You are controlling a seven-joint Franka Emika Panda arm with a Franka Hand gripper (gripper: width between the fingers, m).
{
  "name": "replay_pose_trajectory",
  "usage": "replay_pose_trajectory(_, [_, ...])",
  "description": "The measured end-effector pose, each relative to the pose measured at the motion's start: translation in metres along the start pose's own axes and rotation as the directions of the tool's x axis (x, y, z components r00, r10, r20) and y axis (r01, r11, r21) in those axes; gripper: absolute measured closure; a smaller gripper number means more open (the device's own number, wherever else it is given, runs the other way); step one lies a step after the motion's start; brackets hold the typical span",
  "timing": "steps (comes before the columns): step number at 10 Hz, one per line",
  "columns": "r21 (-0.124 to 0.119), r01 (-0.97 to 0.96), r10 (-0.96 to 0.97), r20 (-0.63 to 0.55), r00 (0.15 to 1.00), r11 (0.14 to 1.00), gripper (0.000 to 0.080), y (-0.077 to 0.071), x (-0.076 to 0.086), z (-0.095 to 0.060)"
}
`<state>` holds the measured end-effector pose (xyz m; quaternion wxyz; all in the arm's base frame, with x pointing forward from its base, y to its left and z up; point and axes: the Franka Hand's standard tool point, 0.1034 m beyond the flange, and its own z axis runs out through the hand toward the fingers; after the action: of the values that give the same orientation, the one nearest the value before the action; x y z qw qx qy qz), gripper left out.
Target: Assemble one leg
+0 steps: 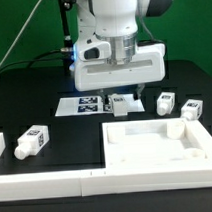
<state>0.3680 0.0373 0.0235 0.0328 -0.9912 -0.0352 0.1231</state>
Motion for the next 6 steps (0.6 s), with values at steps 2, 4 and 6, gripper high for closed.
replay_pose_trajectory(2, [0.021,0.004,-0.007,0.162,0.987,1.000,0.0161,0.004,0.018,-0.010])
replay_pose_trajectory(4, [0.033,0.001,-0.011,0.292,0.956,0.999,0.0152,0.011,0.020,-0.009])
replay_pose_trajectory(6, [0.044,-0.018,-0.002,0.422,0.907,0.999,0.0150,0.018,0.013,-0.006])
